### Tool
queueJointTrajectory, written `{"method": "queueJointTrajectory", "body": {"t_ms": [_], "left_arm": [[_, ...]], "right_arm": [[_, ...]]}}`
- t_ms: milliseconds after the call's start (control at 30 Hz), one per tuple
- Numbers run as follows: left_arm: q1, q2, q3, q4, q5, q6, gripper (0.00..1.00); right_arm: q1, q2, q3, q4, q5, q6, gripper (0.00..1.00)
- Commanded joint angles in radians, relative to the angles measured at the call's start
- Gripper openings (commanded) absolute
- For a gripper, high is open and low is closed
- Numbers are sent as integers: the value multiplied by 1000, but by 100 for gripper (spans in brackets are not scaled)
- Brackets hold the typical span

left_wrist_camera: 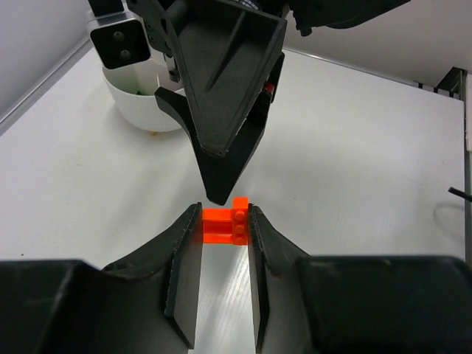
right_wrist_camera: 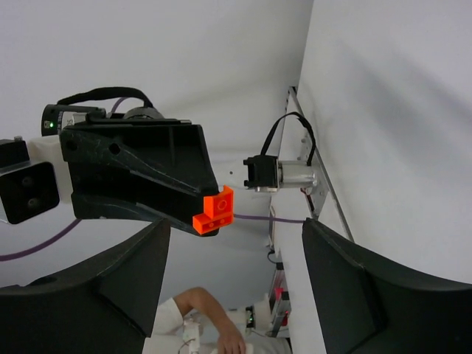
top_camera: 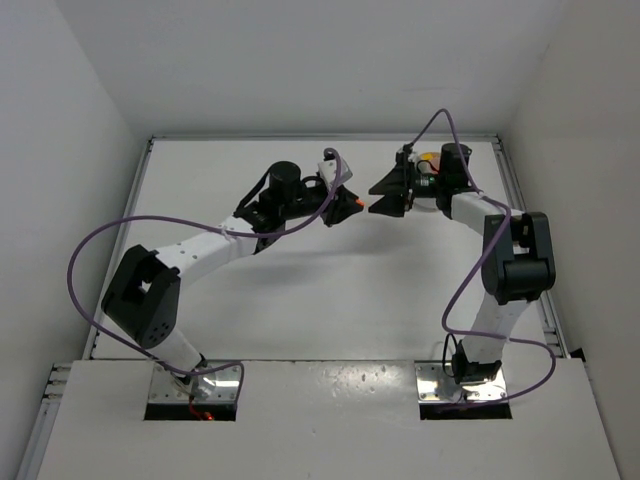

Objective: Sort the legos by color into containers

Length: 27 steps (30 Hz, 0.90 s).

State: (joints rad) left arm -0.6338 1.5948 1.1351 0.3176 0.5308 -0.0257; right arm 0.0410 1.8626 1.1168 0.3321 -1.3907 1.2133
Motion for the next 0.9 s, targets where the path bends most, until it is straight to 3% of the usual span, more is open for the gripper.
{"method": "queueJointTrajectory", "body": {"t_ms": [0,667,867], "left_arm": [[6,-35,9,40,9,7,0],[6,24,40,72,31,-26,0],[6,24,40,72,31,-14,0]], "right_arm": [[19,-10,25,51,-53,12,72],[98,21,72,51,-91,12,59],[108,30,72,61,-100,12,50]]}}
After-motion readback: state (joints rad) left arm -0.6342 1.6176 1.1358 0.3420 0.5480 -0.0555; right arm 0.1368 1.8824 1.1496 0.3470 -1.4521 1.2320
